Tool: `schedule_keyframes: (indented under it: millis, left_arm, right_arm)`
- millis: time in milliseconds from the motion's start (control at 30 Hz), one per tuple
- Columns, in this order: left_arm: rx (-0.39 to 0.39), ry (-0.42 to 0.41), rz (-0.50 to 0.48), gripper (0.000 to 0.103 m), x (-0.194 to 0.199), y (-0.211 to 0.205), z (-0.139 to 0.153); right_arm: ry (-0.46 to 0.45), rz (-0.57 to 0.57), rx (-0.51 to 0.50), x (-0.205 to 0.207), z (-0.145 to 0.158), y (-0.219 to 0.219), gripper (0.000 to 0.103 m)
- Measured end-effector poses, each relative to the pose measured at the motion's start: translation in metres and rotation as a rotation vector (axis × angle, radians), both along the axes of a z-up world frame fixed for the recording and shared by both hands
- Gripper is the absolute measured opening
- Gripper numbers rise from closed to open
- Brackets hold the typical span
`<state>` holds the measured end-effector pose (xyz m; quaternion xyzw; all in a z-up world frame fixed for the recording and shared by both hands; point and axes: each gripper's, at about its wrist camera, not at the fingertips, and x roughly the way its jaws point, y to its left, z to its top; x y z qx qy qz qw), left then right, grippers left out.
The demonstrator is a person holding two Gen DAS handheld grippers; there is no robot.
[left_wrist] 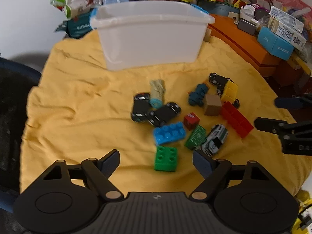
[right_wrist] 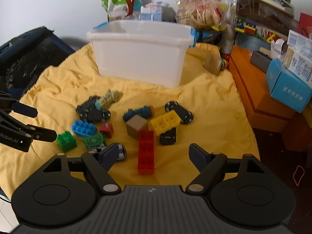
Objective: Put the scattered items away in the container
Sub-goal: 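Grasp the red brick stack with the right gripper while the left grasps the green brick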
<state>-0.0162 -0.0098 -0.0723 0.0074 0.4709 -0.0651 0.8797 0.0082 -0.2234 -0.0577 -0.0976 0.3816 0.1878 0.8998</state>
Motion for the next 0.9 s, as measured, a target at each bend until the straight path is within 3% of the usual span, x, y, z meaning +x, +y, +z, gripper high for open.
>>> schedule_keyframes:
  millis: [267,600,800,900]
  left_arm:
    - [0.089,0.024,0.002,0.071,0.013,-0.015,-0.022]
    - [0.074,0.049,0.014,0.066,0.019,-0.021,-0.034]
    - [0.049,0.067,0.022,0.056,0.022,-0.025,-0.039]
    - [0.053,0.068,0.018,0.053,0.023,-0.029,-0.041]
  right_arm:
    - [0.027,0.041,-0.013,0.014,-0.022,0.004,0.063]
    - [0.052,0.08,-0.007,0.025,-0.038,0.002,0.061]
    - [0.074,0.107,-0.01,0.031,-0.046,0.004,0.049]
    - [0.084,0.112,-0.011,0.032,-0.049,0.005,0.048]
